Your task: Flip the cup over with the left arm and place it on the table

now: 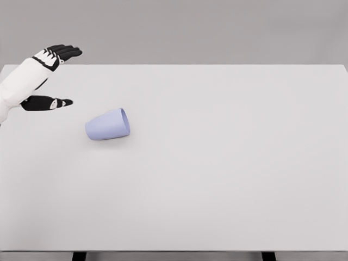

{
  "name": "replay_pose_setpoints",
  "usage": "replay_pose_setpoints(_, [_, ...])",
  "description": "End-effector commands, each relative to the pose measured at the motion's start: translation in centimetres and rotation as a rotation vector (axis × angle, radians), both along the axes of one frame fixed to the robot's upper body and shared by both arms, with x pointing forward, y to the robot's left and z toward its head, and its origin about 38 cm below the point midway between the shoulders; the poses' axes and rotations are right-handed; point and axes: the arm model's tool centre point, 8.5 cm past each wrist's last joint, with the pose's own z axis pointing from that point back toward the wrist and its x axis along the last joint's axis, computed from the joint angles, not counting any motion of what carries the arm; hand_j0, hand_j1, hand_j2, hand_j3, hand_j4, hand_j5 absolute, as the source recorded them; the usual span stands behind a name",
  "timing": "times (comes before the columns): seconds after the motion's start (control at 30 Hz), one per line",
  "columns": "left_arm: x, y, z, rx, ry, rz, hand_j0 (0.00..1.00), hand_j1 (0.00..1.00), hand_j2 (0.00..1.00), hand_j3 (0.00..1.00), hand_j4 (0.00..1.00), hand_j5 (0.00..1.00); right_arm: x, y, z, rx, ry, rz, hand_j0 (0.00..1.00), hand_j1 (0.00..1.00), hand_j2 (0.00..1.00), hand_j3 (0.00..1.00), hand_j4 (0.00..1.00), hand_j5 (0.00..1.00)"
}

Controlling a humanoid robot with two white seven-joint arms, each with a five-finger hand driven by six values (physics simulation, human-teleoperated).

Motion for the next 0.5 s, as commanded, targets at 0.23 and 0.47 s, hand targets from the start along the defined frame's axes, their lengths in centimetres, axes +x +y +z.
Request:
replay_pose_setpoints(0.23, [-1.1, 2.6, -1.3, 0.159, 0.1, 0.006, 1.0, 1.0, 1.0, 1.0, 1.0, 1.0, 0.0, 0.0, 0.0, 0.0, 0.0, -0.001, 1.0, 1.0, 1.0, 1.0, 1.0, 1.0])
replay_pose_setpoints(0.47, [-2.0, 2.8, -0.5, 0.102, 0.16, -0.04, 1.0, 1.0, 1.0, 1.0, 1.0, 1.0, 0.0, 0.0, 0.0, 0.0, 0.0, -0.001, 1.0, 1.0, 1.0, 1.0, 1.0, 1.0])
